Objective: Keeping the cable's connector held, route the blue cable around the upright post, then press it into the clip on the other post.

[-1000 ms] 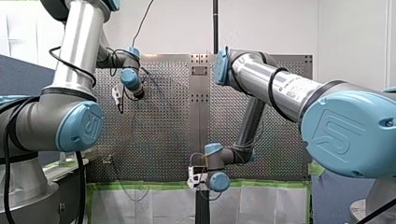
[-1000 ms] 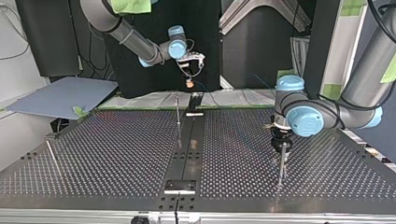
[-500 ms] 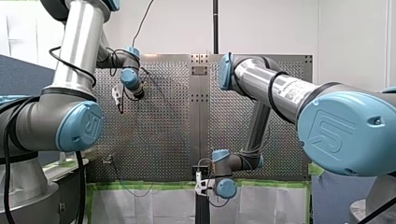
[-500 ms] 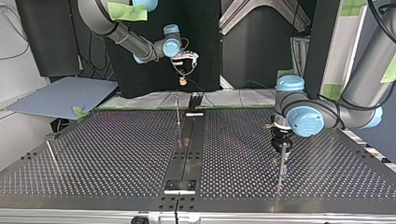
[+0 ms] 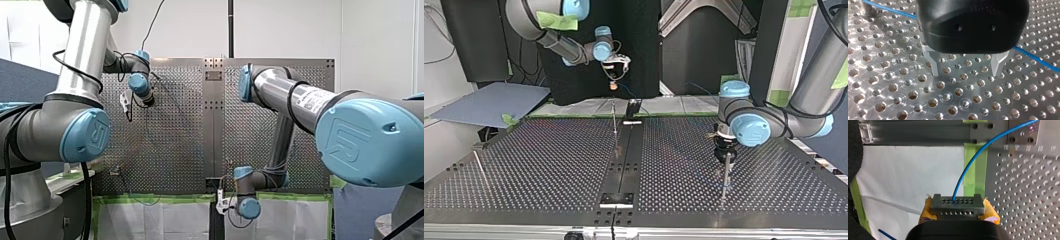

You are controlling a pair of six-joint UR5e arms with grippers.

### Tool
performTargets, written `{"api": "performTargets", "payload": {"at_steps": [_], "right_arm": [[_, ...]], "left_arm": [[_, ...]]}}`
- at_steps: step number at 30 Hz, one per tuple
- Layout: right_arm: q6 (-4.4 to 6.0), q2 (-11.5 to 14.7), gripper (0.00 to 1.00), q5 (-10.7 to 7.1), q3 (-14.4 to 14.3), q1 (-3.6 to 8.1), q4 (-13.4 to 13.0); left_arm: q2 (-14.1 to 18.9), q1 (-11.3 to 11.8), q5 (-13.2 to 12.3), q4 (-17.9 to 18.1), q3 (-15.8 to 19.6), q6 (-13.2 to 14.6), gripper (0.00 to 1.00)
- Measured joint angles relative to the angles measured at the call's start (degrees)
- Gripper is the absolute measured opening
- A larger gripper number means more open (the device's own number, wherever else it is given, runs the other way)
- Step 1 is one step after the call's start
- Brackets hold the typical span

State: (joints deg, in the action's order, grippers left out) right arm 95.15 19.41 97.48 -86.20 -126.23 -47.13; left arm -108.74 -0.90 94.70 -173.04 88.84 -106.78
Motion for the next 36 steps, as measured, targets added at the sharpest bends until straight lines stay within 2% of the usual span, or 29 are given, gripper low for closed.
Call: {"api": "performTargets", "payload": {"at_steps": [11, 17, 30, 36], "right_arm": [[0.64, -2.49, 0.0, -0.34, -0.61, 2.26, -1.8], [0.98, -2.97, 0.0, -0.59, -0.76, 3.37, -2.42], [1.1, -5.32, 0.0, -1.05, -1.77, 4.66, -4.92], [1.04, -5.3, 0.0, -0.96, -3.62, 5.25, -6.34]], "left_arm": [[0.0, 0.01, 0.0, 0.02, 0.0, -0.06, 1.0], [0.0, 0.0, 0.0, 0.05, 0.0, -0.09, 1.0], [0.0, 0.08, 0.0, 0.31, 0.0, -0.3, 1.0], [0.0, 0.2, 0.0, 0.32, 0.0, -0.58, 1.0]]}}
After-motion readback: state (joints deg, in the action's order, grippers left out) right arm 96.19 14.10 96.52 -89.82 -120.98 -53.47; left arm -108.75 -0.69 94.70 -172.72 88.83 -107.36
